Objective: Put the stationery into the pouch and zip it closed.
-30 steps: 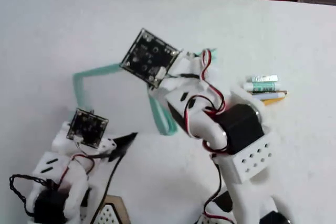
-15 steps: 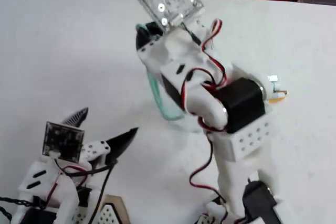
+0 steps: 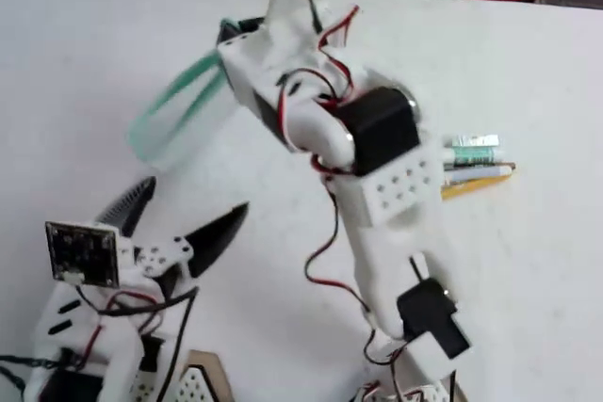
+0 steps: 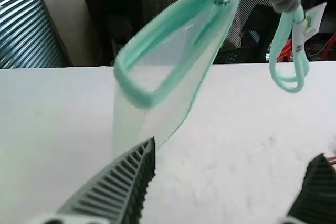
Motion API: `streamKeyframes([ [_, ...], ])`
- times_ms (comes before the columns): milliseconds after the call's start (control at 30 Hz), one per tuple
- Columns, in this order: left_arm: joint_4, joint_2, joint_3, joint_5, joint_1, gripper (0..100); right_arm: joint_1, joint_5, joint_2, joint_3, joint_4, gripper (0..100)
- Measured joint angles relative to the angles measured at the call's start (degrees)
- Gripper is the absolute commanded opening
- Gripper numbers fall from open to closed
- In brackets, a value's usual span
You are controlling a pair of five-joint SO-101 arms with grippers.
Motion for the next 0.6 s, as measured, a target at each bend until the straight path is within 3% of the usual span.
streamKeyframes([
  [300, -4.57, 0.09, 4.22, 0.44, -6.24, 42, 0.09, 0.0, 0.35, -0.18, 1.23, 1.8],
  [600, -5.89, 0.09, 4.4, -6.15, -11.16, 42, 0.18, 0.0, 0.53, -0.18, 3.69, 1.8],
])
